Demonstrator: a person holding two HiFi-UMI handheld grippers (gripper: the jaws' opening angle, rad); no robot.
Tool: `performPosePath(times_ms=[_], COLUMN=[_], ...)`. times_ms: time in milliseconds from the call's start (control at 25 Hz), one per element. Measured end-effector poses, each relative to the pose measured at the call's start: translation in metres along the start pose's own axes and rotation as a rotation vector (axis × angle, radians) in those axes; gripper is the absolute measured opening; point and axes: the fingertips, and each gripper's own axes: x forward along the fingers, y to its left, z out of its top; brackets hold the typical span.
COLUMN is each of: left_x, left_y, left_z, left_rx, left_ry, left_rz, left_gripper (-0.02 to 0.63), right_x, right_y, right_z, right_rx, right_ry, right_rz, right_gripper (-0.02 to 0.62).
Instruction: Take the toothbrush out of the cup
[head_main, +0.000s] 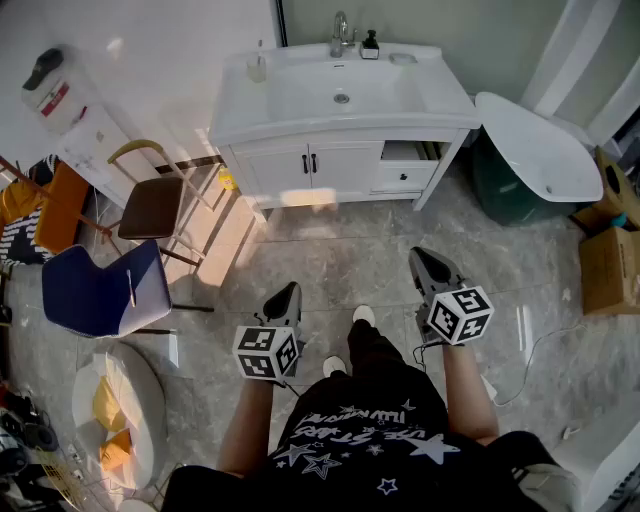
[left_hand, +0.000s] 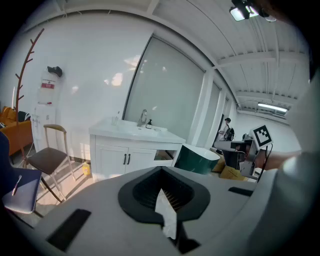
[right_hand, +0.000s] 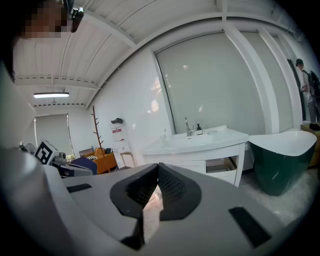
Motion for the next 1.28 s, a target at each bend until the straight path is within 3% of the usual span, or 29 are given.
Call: performPosePath(times_ms=[400,680,960,1000,1080,1280], left_x=[-0.006,-0.022,-0.020,-0.017,-0.010,0.006], left_y=[-0.005,0.003,0.011,0.012,0.016,0.034], left_z=[0.011,-0.003,0.006,0.008,0.011,0.015], left_rx=[0.023,0.007,0.009,0.013,0.017,0.015], left_ry=[-0.023,-0.009,-0.026,-0.024,-0.019,-0.001], left_rz=[-0.002,0.008,0.005,0.005,0.008,0.032], left_gripper=[0.015,0.015,0.015,0.015,0.015,0.015], right_x=[-0.005,-0.001,0.012,0.017,0.028,0.067], right_y=[0.005,0.023,0.013,0.012,0.010,0.001], right_z=[0.006,0.000,0.004,0.004,0.002,-0.006], right_rx=[0.000,-0.014,0.010,0.019,0.040,0.050], right_ry=[-0.016,-0.004,-0.018,-0.012,0.006,0.046], right_rz=[-0.006,0.008,-0.054,-0.047,-0.027,-0.012], right_gripper=[0.014,0.014,0.017,0.038,0.174,0.282])
